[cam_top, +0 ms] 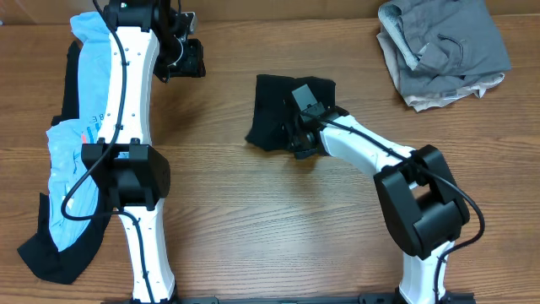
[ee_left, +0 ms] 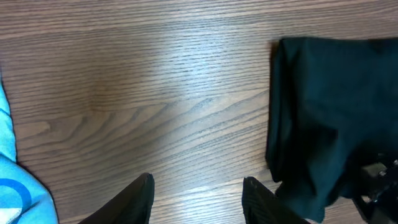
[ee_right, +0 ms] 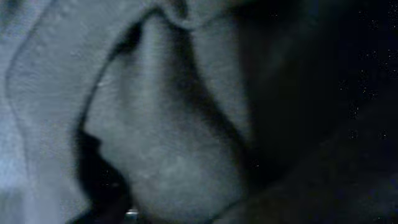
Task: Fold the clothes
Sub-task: 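Grasp the folded black shirt's edge with the right gripper and lift, then carry the black shirt right and place it on the grey clothes stack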
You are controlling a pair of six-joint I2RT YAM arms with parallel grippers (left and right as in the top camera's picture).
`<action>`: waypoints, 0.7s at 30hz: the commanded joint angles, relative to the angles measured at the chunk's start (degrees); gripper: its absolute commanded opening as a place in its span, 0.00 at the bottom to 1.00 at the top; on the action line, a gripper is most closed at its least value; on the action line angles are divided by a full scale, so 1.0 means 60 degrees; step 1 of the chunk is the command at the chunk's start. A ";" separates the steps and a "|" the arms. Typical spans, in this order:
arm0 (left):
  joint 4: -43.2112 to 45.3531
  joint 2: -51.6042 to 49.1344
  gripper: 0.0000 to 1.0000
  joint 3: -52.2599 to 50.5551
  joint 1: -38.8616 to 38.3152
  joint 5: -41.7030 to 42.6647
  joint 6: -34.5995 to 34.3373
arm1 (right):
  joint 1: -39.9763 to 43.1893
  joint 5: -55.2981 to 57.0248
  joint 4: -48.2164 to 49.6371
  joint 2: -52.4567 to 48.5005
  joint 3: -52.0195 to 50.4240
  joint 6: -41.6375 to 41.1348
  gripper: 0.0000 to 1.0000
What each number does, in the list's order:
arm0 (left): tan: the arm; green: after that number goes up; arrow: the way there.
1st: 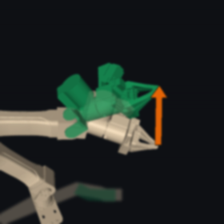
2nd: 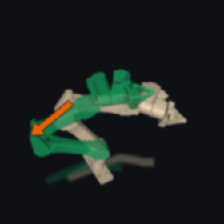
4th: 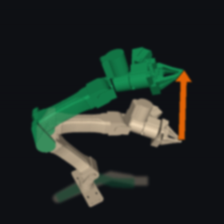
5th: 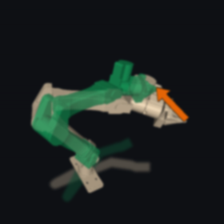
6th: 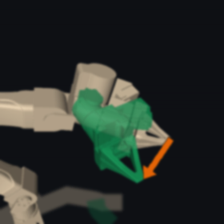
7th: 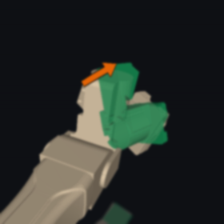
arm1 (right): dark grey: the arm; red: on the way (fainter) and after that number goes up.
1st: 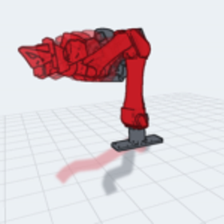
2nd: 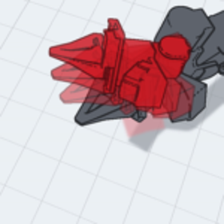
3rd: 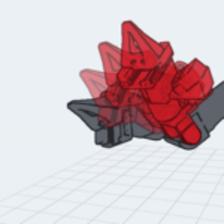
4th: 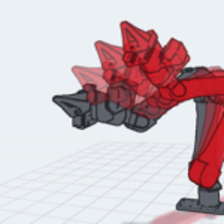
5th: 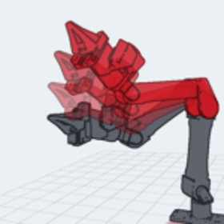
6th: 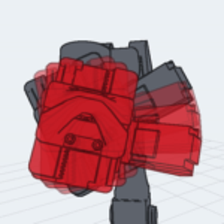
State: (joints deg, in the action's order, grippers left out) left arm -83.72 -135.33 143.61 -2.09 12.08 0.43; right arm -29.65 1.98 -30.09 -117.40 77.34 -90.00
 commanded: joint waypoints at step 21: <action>0.0149 -0.0007 0.49 -0.0091 0.0095 -0.0335 0.0142 | 0.3421 -0.4594 -0.0652 0.1858 0.0426 1.0298 0.04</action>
State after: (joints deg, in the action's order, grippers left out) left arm -83.11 -135.33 143.61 -2.09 10.81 0.43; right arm -11.42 -23.05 -34.13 -115.35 78.17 -36.01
